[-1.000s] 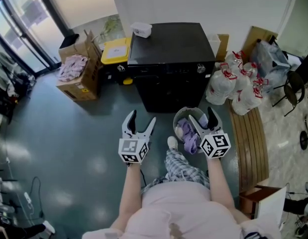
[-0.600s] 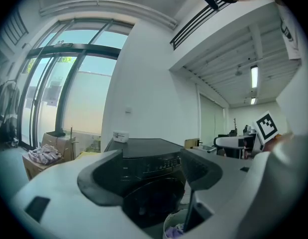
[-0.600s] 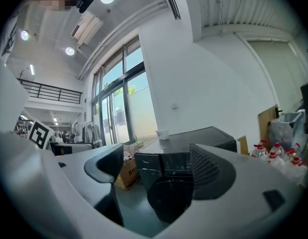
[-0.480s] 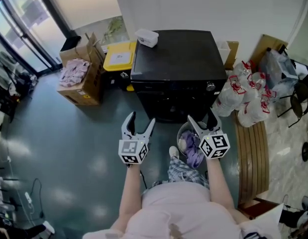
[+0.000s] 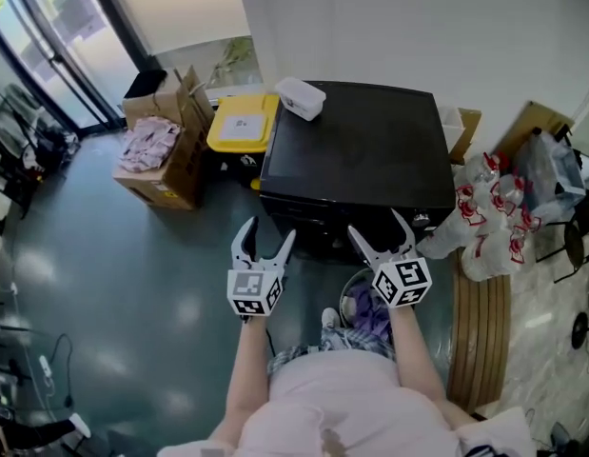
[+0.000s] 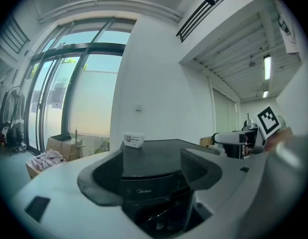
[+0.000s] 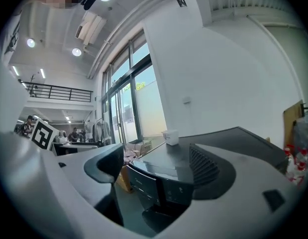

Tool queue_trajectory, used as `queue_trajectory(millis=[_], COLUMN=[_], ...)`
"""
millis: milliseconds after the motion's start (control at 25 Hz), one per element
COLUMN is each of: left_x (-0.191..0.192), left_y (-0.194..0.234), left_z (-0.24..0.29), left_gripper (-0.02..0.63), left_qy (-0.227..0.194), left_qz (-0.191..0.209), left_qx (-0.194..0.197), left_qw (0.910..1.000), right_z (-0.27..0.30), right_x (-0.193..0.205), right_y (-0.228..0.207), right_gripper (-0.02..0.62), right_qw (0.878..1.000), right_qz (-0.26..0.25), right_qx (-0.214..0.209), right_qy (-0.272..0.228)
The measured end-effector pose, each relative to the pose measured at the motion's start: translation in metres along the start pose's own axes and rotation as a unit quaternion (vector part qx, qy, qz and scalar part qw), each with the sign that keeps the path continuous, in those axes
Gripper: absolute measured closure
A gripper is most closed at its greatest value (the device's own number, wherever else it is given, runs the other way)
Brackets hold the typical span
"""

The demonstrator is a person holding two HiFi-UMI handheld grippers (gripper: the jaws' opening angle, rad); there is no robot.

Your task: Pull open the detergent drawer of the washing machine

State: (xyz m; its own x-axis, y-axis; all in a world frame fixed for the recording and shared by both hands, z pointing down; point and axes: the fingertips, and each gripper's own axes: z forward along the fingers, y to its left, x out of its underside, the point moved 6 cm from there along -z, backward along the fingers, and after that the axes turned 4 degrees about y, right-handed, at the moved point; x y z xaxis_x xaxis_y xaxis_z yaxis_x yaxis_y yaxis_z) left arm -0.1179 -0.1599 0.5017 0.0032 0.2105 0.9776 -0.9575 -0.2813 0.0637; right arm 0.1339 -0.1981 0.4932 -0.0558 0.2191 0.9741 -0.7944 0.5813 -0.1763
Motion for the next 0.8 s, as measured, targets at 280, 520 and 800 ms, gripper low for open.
queue_trajectory(millis=[280,520,800], left_x=[-0.011,-0.012,-0.016], left_y=[0.014,0.026,0.045], left_z=[0.039,0.059,0.07], left_gripper=[0.258,0.258,0.258], left_qy=[0.003,0.012,0.023], left_qz=[-0.001,-0.001,0.006], left_qx=[0.003,0.019,0.043], left_qw=[1.0,0.9997,0.9988], right_z=[0.046,0.062,0.071], right_x=[-0.008,-0.01,-0.005], right_y=[-0.016,-0.014,-0.007], right_gripper=[0.187,0.187,0.187], right_qw=[1.0,1.0,0.999], right_qz=[0.004,0.004,0.012], right_qx=[-0.011,-0.005,0.021], right_qy=[0.009,0.014,0.023])
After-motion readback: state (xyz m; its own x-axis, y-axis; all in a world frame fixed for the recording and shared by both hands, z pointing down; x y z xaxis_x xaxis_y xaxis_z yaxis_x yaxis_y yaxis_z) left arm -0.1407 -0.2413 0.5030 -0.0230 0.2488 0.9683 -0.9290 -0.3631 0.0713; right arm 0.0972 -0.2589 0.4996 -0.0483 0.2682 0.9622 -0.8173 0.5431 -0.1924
